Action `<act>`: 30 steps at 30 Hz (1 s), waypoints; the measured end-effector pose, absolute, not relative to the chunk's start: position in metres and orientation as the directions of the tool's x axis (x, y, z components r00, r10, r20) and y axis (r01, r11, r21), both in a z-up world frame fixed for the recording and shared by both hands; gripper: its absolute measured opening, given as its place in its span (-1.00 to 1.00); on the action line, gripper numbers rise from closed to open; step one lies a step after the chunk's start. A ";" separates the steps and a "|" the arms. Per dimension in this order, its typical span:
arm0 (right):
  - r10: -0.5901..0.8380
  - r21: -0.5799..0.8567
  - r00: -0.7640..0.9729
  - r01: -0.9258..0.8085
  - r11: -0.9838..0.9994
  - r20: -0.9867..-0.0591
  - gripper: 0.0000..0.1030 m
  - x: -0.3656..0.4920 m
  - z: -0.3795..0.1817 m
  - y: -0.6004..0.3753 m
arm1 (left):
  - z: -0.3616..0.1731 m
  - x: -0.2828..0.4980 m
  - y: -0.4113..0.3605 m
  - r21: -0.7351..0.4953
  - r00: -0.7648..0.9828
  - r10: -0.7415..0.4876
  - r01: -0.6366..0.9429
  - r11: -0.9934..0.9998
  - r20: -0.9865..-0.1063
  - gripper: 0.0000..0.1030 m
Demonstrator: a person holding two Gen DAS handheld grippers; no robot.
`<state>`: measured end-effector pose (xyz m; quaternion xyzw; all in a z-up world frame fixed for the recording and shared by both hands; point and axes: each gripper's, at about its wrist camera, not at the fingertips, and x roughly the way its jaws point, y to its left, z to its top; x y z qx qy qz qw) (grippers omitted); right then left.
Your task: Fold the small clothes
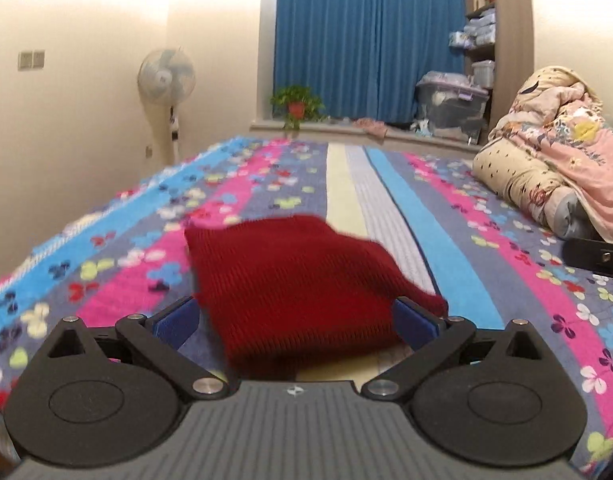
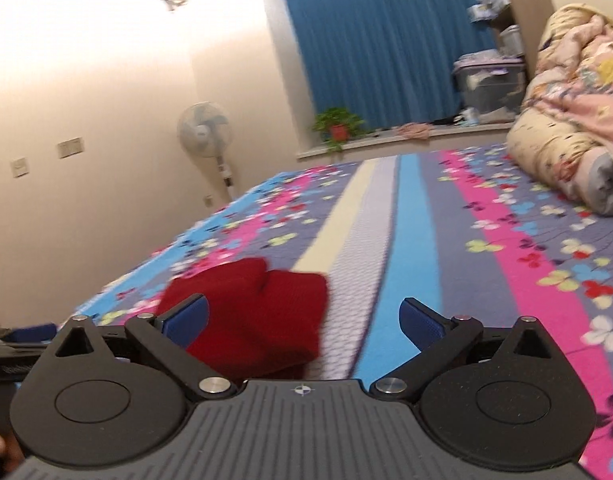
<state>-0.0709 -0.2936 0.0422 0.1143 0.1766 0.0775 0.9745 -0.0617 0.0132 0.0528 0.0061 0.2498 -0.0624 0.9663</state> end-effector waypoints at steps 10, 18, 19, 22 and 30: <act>0.235 0.168 0.885 -0.181 0.969 -0.402 0.92 -0.063 0.030 -0.255 | 0.028 -0.058 0.021 -0.010 0.828 -0.004 -0.003 1.000 -0.560 0.99; 0.235 0.169 0.869 -0.178 0.969 -0.435 0.93 -0.048 0.024 -0.244 | 0.019 -0.044 0.014 -0.002 0.820 0.019 -0.024 1.000 -0.572 0.99; 0.236 0.167 0.868 -0.180 0.969 -0.437 0.93 -0.046 0.023 -0.243 | 0.019 -0.042 0.014 -0.008 0.820 0.012 -0.020 1.000 -0.572 0.99; 0.243 0.166 0.863 -0.187 0.968 -0.443 0.93 -0.041 0.021 -0.240 | 0.017 -0.039 0.007 0.029 0.824 0.034 -0.022 0.999 -0.566 0.99; 0.264 0.154 0.853 -0.217 0.964 -0.451 0.98 -0.034 0.020 -0.229 | 0.015 -0.033 0.001 0.005 0.813 0.003 -0.001 1.000 -0.582 0.99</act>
